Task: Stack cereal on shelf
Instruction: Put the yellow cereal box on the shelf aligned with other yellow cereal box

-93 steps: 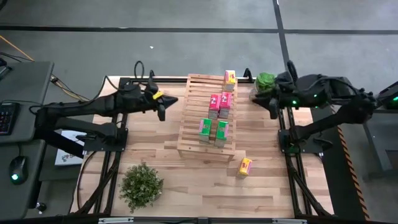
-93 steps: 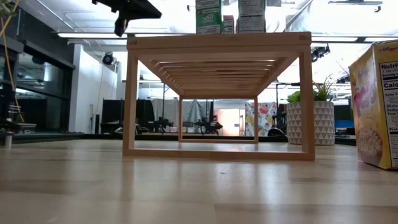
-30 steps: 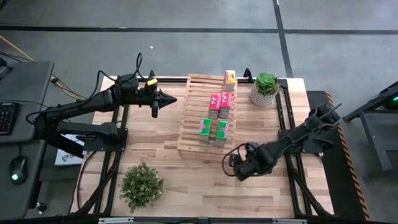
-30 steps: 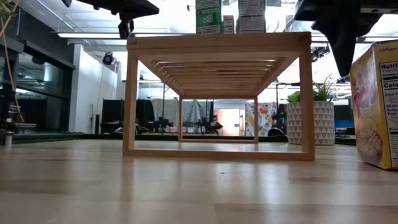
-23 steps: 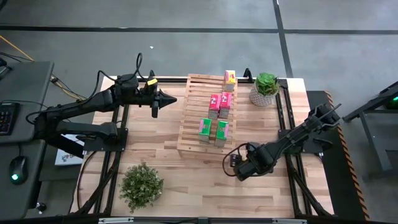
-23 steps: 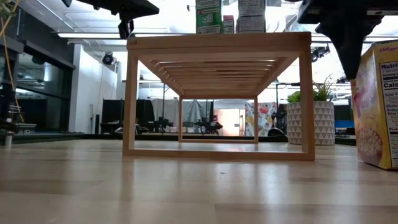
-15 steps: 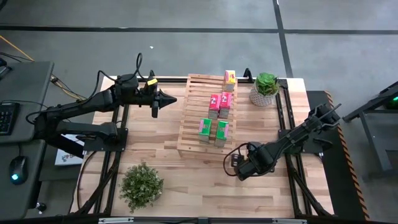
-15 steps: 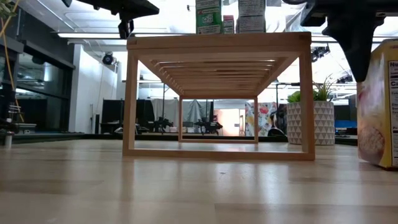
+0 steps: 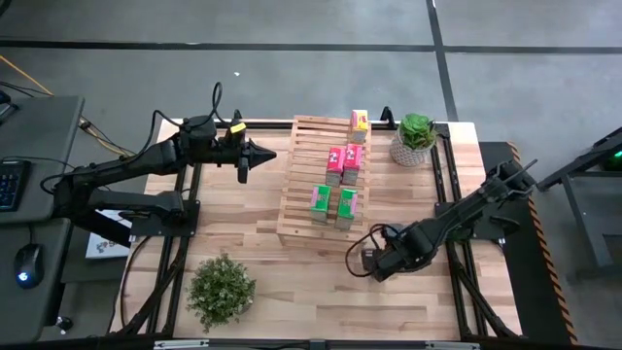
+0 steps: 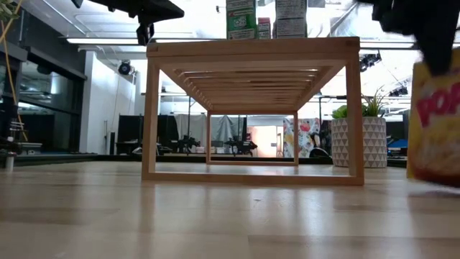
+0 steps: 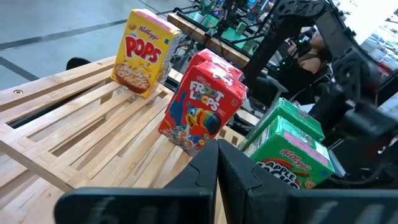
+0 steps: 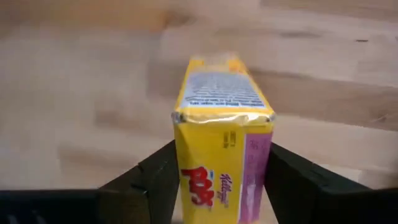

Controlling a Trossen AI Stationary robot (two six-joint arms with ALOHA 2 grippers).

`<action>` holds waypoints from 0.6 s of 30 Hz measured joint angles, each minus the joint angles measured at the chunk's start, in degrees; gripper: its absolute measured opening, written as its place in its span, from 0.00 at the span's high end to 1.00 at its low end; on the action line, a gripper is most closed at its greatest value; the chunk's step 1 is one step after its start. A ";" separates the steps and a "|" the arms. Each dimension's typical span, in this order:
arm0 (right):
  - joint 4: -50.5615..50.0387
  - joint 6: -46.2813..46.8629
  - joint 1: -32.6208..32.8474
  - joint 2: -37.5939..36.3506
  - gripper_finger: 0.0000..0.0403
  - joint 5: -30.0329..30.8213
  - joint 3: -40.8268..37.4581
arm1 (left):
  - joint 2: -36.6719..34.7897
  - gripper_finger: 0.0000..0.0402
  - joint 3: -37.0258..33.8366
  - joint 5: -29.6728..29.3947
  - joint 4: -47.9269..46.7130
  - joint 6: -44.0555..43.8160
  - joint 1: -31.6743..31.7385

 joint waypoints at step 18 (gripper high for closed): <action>12.33 -28.96 -1.16 -21.77 0.50 7.48 11.00 | 0.00 1.00 0.00 0.00 0.19 -0.92 0.00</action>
